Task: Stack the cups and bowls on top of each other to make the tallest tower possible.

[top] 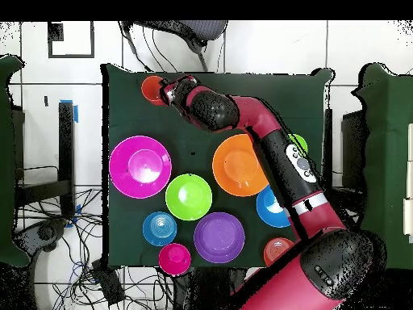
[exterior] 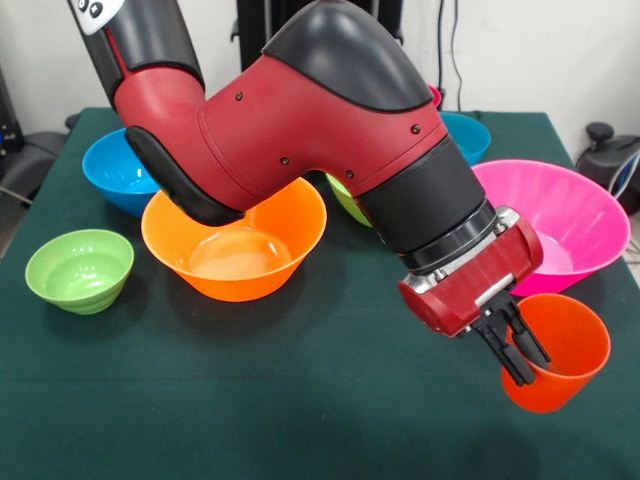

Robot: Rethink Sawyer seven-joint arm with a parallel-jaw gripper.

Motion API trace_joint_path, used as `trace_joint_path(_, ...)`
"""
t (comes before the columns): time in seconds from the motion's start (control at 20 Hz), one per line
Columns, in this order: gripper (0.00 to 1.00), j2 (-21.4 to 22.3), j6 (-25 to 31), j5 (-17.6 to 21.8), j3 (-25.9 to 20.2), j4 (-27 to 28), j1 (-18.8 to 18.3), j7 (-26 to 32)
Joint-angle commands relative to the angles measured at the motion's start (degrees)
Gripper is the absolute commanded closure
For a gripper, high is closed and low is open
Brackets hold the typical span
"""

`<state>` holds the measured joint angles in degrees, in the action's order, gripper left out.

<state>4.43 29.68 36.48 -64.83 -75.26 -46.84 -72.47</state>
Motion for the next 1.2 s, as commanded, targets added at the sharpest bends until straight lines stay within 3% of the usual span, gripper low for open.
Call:
trace_joint_path(0.05, 1.0, -1.44, 3.76, 4.76, 1.06, 2.51, 0.05, 22.19)
trace_joint_path(0.6, 1.0, -3.93, 3.16, 7.06, 1.37, 3.56, -0.8, 26.39)
trace_joint_path(1.2, 1.0, -5.34, 2.03, 6.93, 1.44, 3.91, -1.19, 28.12)
